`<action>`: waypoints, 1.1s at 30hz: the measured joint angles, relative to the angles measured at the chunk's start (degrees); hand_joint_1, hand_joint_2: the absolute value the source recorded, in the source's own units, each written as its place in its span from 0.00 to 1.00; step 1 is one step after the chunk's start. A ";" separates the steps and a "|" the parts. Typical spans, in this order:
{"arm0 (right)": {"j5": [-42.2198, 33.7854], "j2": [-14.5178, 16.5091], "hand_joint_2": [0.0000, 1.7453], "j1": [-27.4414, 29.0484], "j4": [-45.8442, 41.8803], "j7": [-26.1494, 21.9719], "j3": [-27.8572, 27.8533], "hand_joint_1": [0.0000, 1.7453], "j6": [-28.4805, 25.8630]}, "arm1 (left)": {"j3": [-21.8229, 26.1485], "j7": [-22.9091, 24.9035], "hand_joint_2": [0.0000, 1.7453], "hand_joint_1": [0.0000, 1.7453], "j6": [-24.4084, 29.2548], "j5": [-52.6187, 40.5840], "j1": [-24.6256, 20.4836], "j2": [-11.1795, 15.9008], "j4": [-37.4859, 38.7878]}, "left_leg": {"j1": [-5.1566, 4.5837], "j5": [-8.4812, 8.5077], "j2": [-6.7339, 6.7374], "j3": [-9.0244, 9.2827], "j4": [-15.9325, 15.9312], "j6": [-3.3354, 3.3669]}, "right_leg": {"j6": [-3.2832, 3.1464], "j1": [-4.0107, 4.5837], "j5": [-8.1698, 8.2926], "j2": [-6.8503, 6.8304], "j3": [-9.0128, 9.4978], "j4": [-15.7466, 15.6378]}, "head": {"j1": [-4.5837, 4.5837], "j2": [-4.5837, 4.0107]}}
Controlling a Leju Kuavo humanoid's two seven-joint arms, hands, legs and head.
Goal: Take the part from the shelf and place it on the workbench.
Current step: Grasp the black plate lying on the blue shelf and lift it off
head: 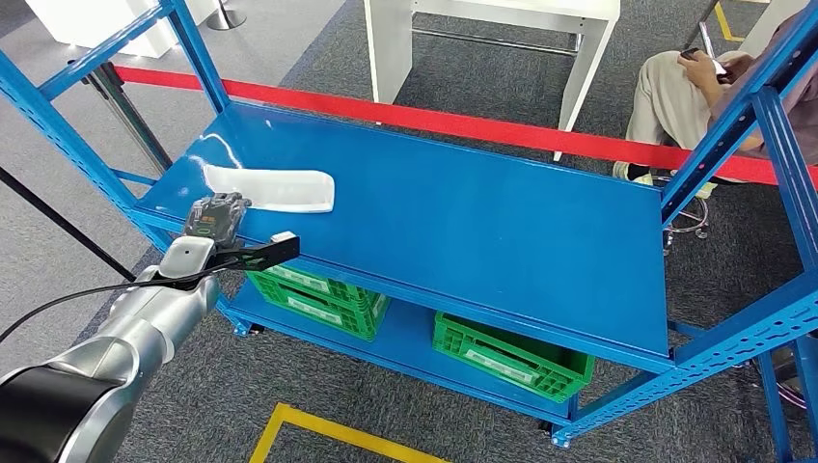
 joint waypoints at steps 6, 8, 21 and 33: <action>0.04 -0.16 0.00 0.02 0.00 -0.67 0.00 0.00 0.02 | 0.68 2.19 1.00 0.81 0.14 0.02 0.54 1.30 0.36 | 0.00 0.00 0.01 0.00 0.00 0.00 | 0.00 0.00 0.00 0.00 0.00 0.00 | 0.01 0.00; 0.08 -0.19 0.00 0.05 0.00 -0.68 0.00 0.00 0.07 | 0.95 2.82 1.00 0.86 0.14 0.02 0.78 1.90 0.45 | 0.00 0.00 0.01 0.00 0.00 0.00 | 0.00 0.00 0.00 0.00 0.00 0.00 | 0.01 0.00; 0.09 -0.22 0.00 0.06 0.00 -0.54 -0.02 0.00 0.41 | 1.49 4.32 0.75 0.00 -0.57 -0.14 1.70 3.71 0.84 | 0.00 0.00 0.00 0.00 0.00 0.00 | 0.00 0.00 0.00 0.00 0.00 0.00 | 0.01 0.00; 1.61 -0.31 0.00 -0.01 0.00 -0.49 0.05 0.00 0.98 | 3.26 -5.06 0.00 0.00 8.67 0.93 1.92 2.18 0.16 | -0.01 0.00 -0.02 0.03 0.01 0.00 | 0.00 -0.01 0.00 -0.02 0.01 0.00 | 0.01 0.00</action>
